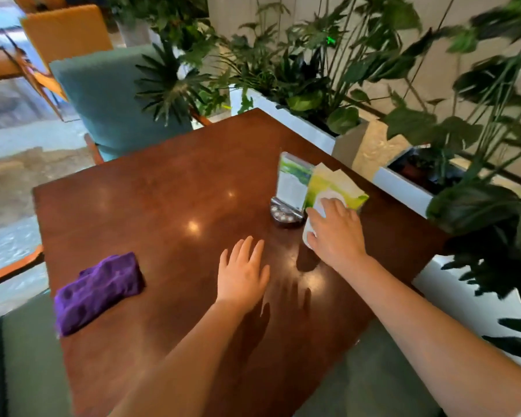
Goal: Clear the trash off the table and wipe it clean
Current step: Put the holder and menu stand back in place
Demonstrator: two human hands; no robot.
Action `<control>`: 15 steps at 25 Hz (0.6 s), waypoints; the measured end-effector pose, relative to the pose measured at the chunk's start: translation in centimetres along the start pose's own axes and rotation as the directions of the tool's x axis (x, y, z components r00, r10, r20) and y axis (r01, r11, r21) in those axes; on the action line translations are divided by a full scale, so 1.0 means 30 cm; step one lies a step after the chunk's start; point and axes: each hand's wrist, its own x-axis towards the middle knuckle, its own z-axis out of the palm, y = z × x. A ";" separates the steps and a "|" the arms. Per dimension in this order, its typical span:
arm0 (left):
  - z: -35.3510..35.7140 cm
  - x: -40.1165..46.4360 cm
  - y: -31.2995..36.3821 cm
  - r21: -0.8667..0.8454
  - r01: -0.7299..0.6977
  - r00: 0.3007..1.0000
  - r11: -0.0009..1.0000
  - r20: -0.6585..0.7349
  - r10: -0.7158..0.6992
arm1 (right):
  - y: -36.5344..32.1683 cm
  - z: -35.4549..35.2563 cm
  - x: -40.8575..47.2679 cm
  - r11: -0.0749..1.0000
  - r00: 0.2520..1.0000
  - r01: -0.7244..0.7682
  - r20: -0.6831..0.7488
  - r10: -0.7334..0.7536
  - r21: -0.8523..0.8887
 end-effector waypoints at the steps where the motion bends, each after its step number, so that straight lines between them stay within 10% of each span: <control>1: 0.044 0.004 0.013 0.005 0.004 0.999 1.000 0.041 -0.004 | 0.036 0.020 0.018 1.000 1.000 -0.018 -0.003 0.018 0.003; 9: 0.258 -0.023 -0.066 0.135 0.106 0.973 0.985 0.192 -0.131 | 0.120 0.211 0.097 0.998 0.995 -0.062 0.074 0.060 0.018; 15: 0.308 -0.043 -0.104 0.142 0.199 0.952 0.970 0.206 -0.226 | 0.146 0.245 0.122 0.955 0.989 -0.045 -0.125 0.085 0.293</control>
